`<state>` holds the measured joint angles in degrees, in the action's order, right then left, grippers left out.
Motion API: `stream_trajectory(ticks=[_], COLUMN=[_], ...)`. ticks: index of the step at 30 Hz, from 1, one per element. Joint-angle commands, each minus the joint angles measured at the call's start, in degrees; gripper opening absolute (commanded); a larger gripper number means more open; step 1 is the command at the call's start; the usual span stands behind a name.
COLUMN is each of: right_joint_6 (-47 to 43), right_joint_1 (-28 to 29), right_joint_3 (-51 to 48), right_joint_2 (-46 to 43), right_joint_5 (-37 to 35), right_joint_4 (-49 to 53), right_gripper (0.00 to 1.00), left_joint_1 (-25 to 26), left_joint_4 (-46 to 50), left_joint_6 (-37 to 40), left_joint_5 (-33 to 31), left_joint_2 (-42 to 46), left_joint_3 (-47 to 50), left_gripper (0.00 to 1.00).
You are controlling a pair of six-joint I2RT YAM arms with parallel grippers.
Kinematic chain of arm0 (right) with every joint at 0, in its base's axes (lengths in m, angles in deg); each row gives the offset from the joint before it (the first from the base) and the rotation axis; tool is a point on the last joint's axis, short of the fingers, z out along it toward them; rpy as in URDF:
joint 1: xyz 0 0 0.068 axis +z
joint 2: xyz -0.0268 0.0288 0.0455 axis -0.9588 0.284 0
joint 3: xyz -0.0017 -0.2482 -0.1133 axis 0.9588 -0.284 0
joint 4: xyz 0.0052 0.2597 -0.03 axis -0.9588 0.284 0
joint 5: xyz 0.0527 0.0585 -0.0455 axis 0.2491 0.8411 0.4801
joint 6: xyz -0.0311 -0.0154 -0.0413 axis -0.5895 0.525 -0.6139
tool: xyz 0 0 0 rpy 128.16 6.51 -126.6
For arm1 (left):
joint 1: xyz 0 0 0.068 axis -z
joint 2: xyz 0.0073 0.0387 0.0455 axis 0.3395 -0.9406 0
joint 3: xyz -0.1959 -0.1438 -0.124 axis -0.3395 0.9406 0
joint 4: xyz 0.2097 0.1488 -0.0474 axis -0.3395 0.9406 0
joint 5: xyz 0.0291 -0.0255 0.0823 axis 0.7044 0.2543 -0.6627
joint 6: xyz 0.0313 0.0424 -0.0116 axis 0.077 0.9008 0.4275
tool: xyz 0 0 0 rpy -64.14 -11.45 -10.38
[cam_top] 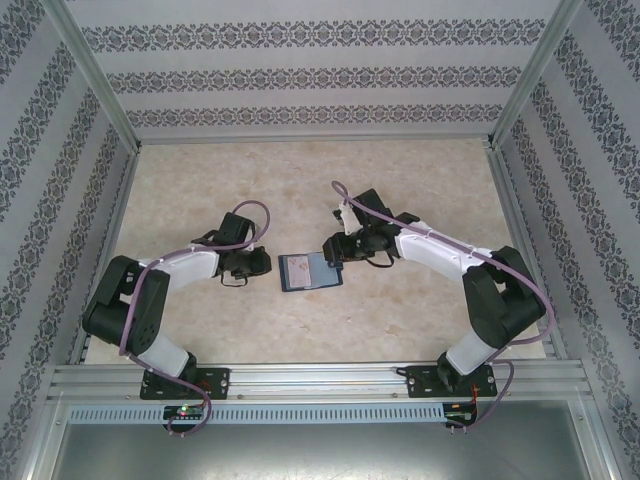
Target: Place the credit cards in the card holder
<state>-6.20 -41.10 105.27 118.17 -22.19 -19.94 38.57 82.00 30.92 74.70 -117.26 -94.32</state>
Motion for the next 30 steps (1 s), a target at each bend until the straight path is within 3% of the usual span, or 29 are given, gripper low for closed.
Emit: stream_trajectory(ticks=[1, 6, 13, 21, 30], right_joint_6=[4.04, 7.93, 9.15, 8.56, 10.12], right_joint_1=[3.62, 5.87, 6.09, 6.27, 6.70], right_joint_3=[-1.51, -4.59, -5.04, -3.18, -2.05], right_joint_2=[1.74, 2.76, 6.93, 8.83, 11.73], right_joint_5=[-2.41, -4.31, -2.04, -4.53, 3.95], right_joint_4=[1.84, -1.20, -4.34, -2.92, -11.33], right_gripper=[0.41, 0.50, 0.42, 0.43, 0.46], left_joint_1=[-0.18, -0.22, -0.09, -0.13, -0.11], left_joint_4=[-6.42, -8.36, -9.65, -13.27, -17.19], left_joint_6=[2.26, 1.07, 1.23, 1.61, 1.13], left_joint_5=[-0.37, 2.95, 4.00, 4.94, 5.53], left_joint_2=[1.29, -1.20, -1.93, -3.71, -6.07], left_joint_3=[1.34, 1.80, 2.32, 3.60, 4.67], left_gripper=[0.20, 0.21, 0.22, 0.22, 0.22])
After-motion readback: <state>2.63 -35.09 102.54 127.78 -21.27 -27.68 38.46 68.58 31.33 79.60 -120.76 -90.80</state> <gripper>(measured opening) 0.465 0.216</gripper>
